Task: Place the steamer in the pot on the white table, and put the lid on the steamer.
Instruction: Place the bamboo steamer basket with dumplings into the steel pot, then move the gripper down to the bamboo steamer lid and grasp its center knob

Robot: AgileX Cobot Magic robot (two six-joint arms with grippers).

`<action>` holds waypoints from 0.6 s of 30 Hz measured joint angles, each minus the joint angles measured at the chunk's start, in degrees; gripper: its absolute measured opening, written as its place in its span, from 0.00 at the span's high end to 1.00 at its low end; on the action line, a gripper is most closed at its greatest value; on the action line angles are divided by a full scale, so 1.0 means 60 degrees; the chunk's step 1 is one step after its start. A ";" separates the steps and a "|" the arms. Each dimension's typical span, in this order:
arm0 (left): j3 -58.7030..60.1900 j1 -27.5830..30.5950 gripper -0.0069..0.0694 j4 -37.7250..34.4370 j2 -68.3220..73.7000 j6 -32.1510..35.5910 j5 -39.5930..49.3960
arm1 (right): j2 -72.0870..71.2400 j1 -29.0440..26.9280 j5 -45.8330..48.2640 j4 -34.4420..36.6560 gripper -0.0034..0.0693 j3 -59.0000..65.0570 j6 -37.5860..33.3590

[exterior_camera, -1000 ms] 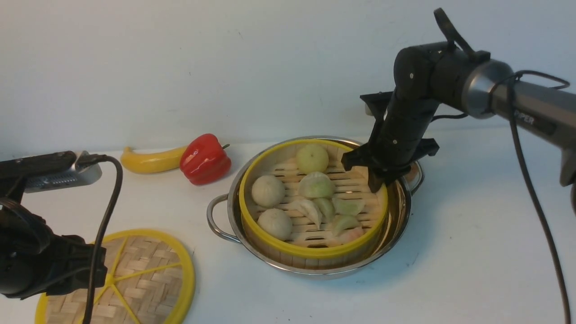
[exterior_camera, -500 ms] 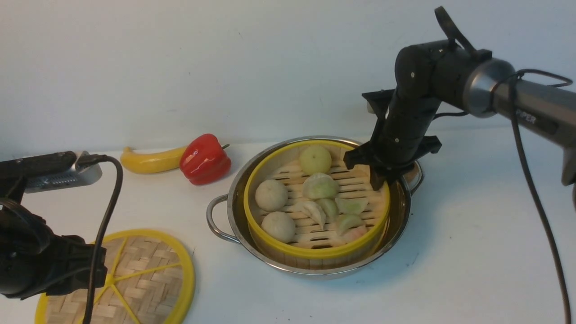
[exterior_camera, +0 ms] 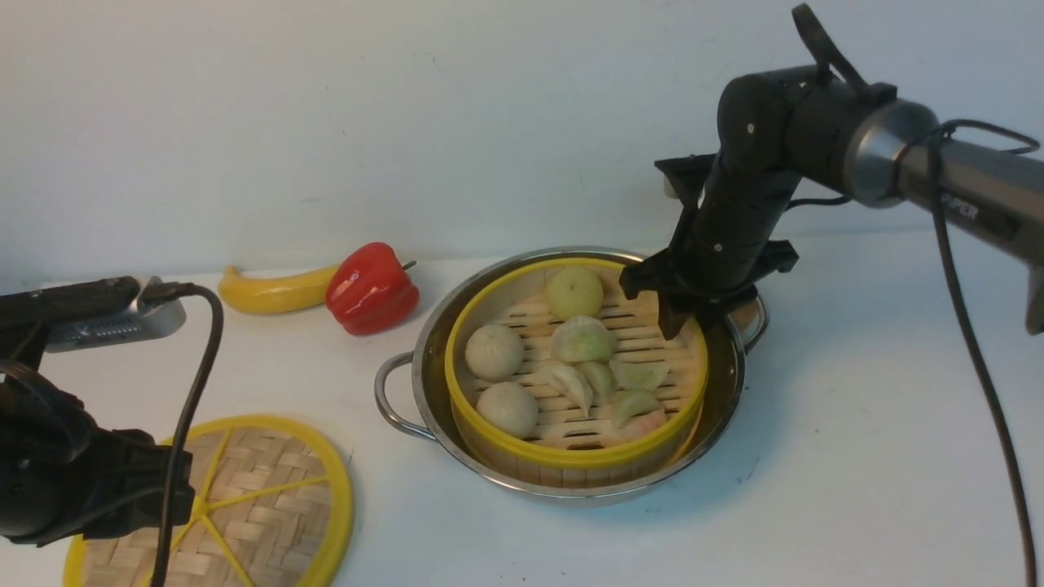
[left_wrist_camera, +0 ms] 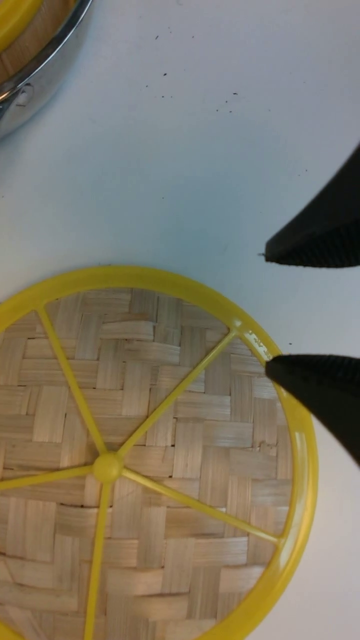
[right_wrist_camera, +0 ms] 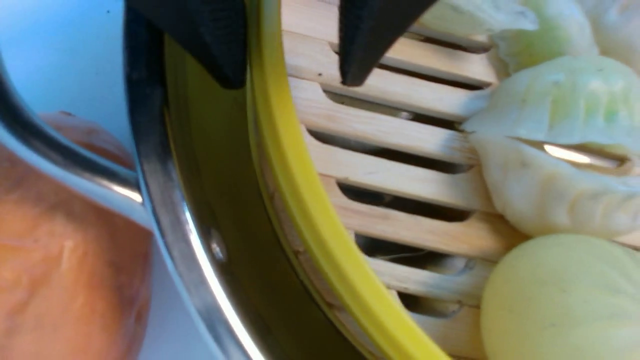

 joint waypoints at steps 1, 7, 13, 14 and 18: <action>0.0000 0.0000 0.59 0.0000 0.0000 0.0000 0.0000 | -0.0046 0.0000 0.0000 -0.0012 0.55 0.0000 0.0000; 0.0000 0.0000 0.59 0.0000 0.0000 0.0000 0.0000 | -0.0629 0.0000 0.0000 -0.0836 0.53 0.0000 0.0000; 0.0000 0.0000 0.59 0.0000 0.0012 -0.0045 -0.0445 | -0.1585 0.0000 0.0008 -0.1759 0.55 0.0000 0.0010; 0.0000 0.0000 0.59 0.0000 0.0032 -0.0069 -0.0559 | -0.1723 0.0000 0.0008 -0.1875 0.56 0.0000 0.0010; 0.0000 0.0000 0.59 0.0121 0.0300 -0.0083 -0.1264 | -0.2905 0.0000 0.0008 -0.2727 0.69 0.0000 0.0010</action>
